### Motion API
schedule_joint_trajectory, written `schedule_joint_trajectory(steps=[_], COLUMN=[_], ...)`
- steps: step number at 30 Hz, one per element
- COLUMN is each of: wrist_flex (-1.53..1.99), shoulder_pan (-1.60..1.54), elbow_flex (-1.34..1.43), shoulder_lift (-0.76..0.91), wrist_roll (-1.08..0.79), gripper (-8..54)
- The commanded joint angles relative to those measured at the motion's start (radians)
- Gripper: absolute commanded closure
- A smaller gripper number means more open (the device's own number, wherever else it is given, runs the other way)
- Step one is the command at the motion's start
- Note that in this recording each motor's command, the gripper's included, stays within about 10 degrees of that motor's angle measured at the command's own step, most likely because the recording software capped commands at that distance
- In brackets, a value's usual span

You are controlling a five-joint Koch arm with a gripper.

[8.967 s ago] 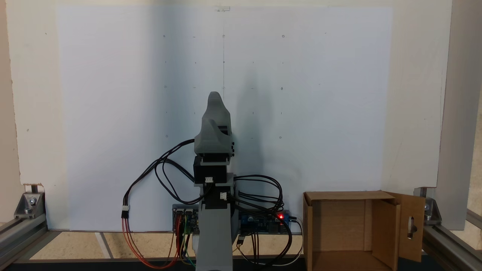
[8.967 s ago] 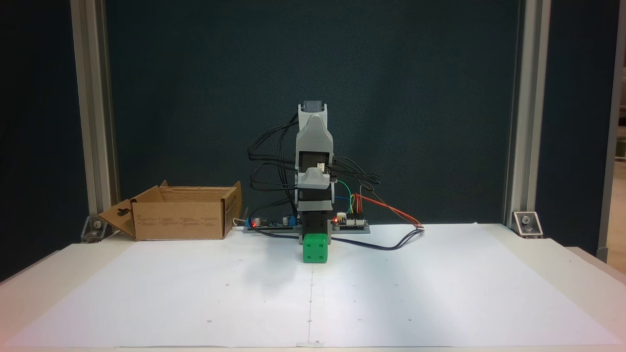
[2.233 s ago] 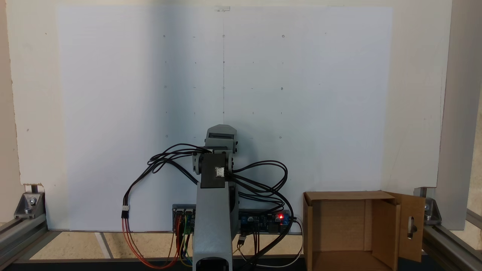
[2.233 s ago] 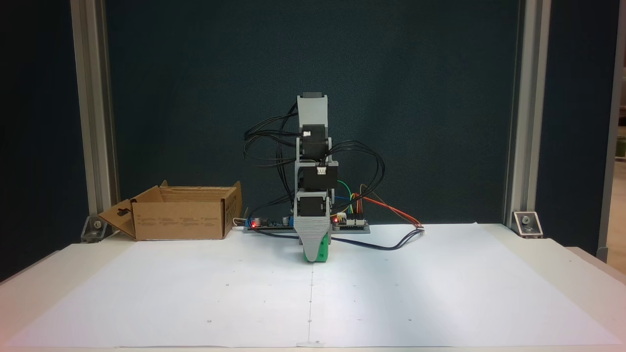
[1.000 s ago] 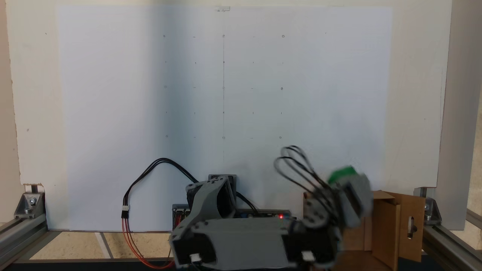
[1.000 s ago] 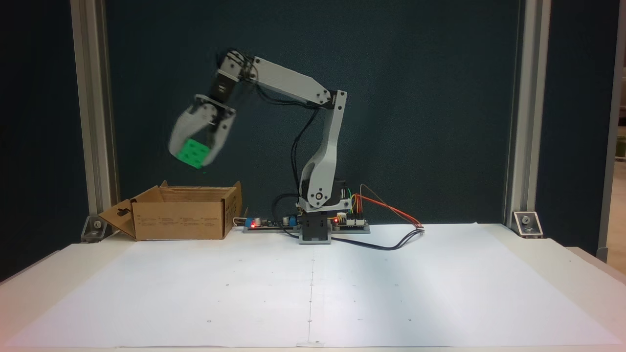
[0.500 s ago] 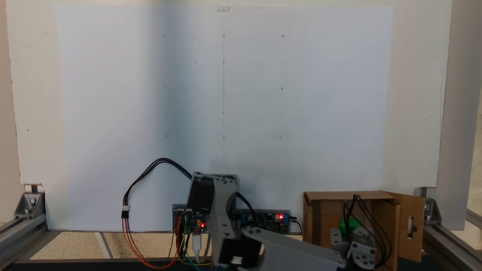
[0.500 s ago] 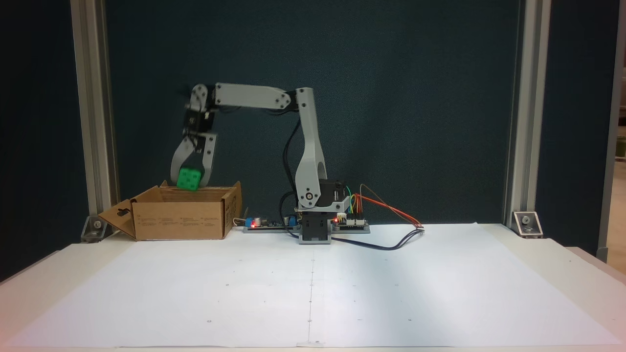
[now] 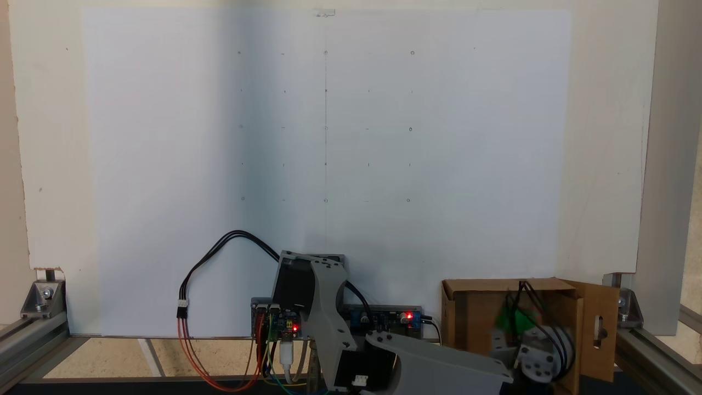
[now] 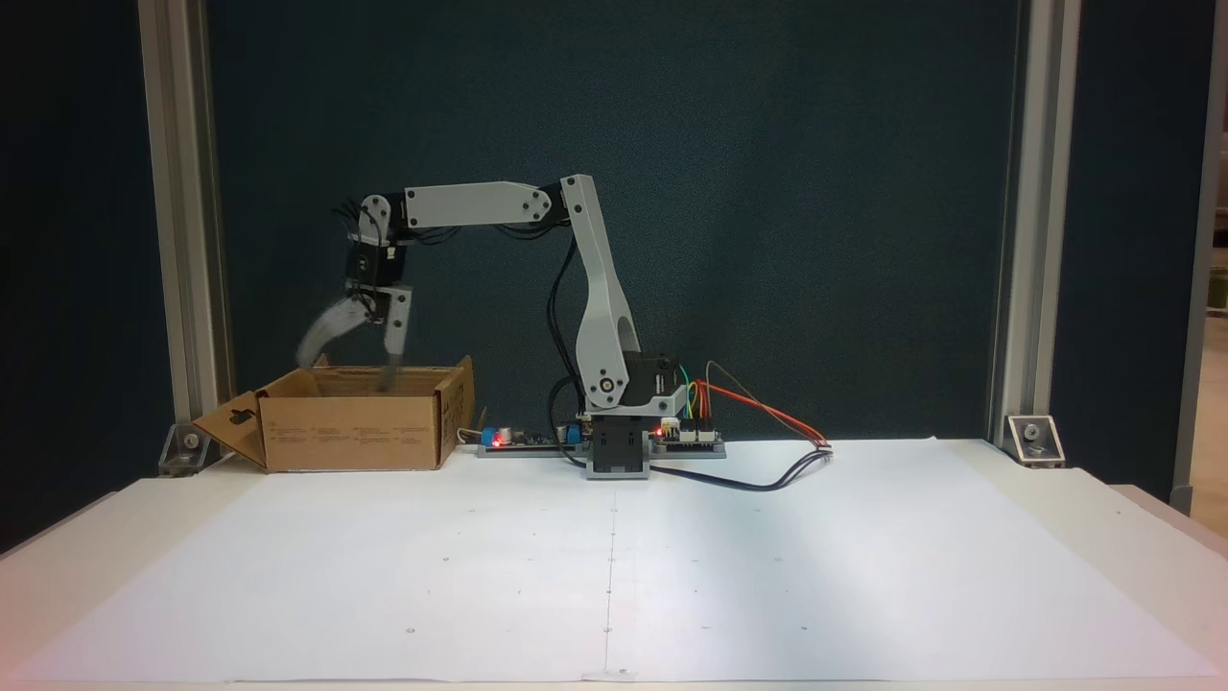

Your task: Grasp a green dice and put it in the bin.

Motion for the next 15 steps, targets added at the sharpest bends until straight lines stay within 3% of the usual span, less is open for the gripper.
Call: schedule_joint_trajectory(steps=[1, 7, 15], wrist_flex=[-0.162, -0.464, -0.589], shoulder_pan=[-0.074, -0.4, -0.972], elbow_flex=[-0.021, -0.021, 0.103], shoulder_lift=[0.069, 0.215, 0.488], wrist_roll=[0.141, 0.345, 0.356], gripper=[1.7, 2.6, 2.0])
